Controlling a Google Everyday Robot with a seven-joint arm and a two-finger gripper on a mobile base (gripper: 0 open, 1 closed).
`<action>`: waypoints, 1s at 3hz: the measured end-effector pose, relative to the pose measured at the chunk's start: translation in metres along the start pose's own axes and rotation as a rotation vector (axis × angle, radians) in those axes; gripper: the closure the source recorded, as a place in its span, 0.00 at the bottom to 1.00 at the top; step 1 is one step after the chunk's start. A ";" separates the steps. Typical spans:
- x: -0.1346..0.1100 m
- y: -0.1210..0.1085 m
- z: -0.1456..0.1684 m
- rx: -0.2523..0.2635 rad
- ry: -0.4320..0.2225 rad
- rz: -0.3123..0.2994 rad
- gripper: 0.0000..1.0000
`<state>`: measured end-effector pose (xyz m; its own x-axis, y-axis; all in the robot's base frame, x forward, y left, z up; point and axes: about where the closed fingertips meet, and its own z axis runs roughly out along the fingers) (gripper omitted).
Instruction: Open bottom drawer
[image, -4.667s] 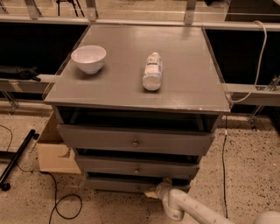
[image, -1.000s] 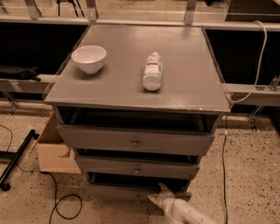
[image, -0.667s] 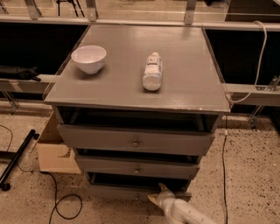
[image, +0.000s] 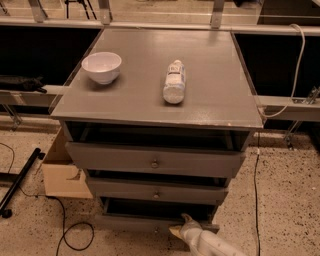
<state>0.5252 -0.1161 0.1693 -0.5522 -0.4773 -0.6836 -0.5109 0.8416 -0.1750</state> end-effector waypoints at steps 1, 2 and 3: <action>-0.004 -0.001 -0.003 0.000 0.000 0.000 1.00; -0.005 -0.001 -0.005 0.000 0.000 0.000 1.00; 0.002 0.003 -0.010 -0.003 -0.001 0.006 1.00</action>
Offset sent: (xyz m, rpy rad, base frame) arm -0.0853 -0.0269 -0.0242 0.0421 -0.0049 -0.0016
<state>0.5155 -0.1172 0.1744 -0.5546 -0.4717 -0.6855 -0.5097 0.8437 -0.1682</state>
